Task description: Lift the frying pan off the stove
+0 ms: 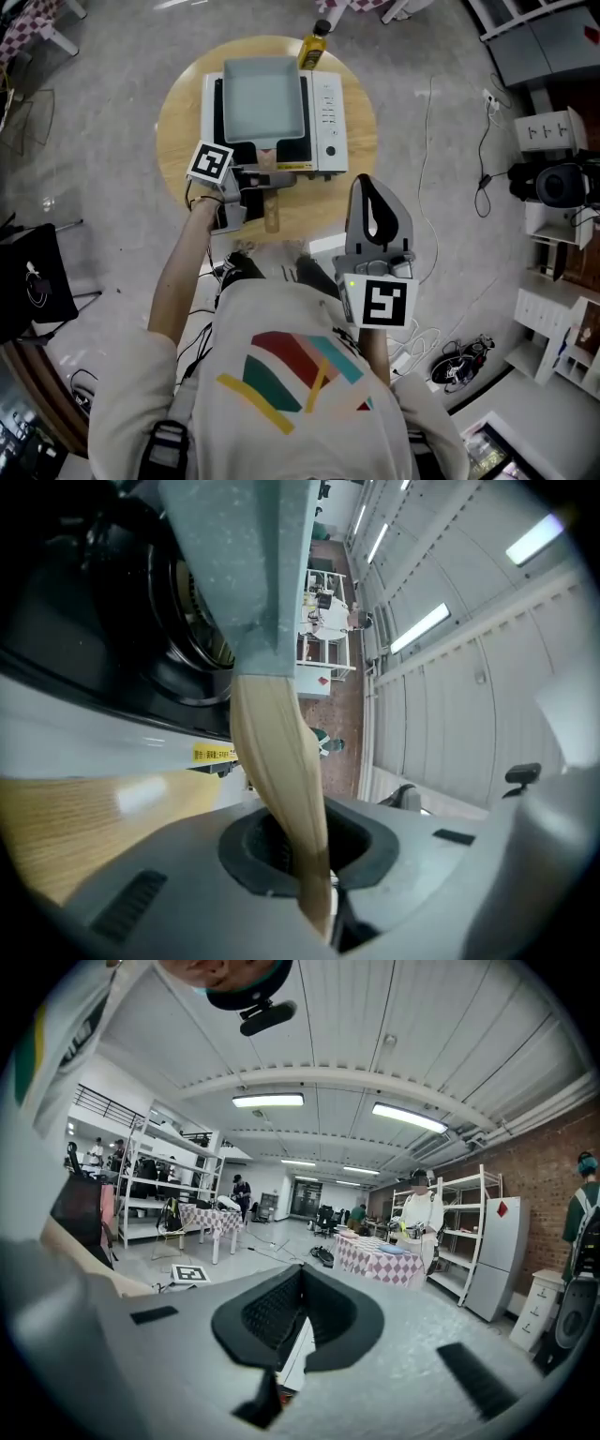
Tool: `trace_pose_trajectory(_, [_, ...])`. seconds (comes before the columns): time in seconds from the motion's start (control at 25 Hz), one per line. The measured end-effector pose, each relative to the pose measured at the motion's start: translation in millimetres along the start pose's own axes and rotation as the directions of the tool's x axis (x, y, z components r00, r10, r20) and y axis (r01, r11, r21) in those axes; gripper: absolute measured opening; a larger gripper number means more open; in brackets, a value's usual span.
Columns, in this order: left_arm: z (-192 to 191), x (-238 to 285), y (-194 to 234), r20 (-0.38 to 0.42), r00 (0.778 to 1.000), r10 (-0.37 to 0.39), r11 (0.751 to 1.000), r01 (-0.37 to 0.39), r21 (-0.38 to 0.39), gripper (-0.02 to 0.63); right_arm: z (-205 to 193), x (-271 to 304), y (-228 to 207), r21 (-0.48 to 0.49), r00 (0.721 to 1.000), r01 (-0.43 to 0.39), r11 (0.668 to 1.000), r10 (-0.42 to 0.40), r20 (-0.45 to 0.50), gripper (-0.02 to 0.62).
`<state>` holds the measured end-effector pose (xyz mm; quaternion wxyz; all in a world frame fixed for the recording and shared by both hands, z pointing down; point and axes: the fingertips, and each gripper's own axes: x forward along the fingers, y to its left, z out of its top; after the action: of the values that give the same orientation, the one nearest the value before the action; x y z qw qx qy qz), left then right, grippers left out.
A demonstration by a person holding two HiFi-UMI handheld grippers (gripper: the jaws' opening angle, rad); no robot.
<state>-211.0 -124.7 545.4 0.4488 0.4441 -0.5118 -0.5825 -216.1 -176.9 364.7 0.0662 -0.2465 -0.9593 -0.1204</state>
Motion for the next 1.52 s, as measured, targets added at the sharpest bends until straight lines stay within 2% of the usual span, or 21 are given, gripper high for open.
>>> trace_pose_trajectory(0.16, [1,1,1,-0.005,1.0,0.0,1.0,0.0,-0.008,0.026,-7,1,4,-0.023,0.999,0.008,1.0,-0.009,-0.037,-0.002])
trace_pose_trajectory(0.56, [4,2,0,0.028,1.0,-0.01,1.0,0.009,0.007,0.023,-15,4,9,-0.015,0.998,0.003,1.0,-0.003,-0.06,-0.002])
trace_pose_trajectory(0.84, [-1,2,8,0.008,0.996,0.084,0.994,-0.085,0.074,0.023,-23,4,6,-0.007,0.997,0.006,1.0,-0.006,-0.071,-0.002])
trace_pose_trajectory(1.0, [-3,-3,10,0.028,0.989,0.146,0.981,-0.149,0.123,0.023,-26,3,4,0.005,0.997,0.003,1.0,-0.003,-0.073,-0.002])
trace_pose_trajectory(1.08, [0,-9,10,0.037,0.984,0.176,0.967,-0.18,0.18,0.025,-26,3,4,0.011,0.997,0.001,1.0,0.0,-0.071,-0.002])
trace_pose_trajectory(1.2, [3,-14,-5,0.052,0.982,0.181,0.959,-0.188,0.211,0.025,-26,4,3,0.012,0.998,-0.007,1.0,0.008,-0.066,-0.002])
trace_pose_trajectory(1.32, [10,-14,-23,0.067,0.981,0.184,0.94,-0.196,0.279,0.025,-21,8,4,0.005,0.999,-0.016,1.0,0.016,-0.046,-0.002])
trace_pose_trajectory(1.52, [13,-14,-72,0.095,0.979,0.183,0.907,-0.205,0.368,0.031,5,13,3,-0.004,0.999,-0.019,1.0,0.019,0.038,-0.002])
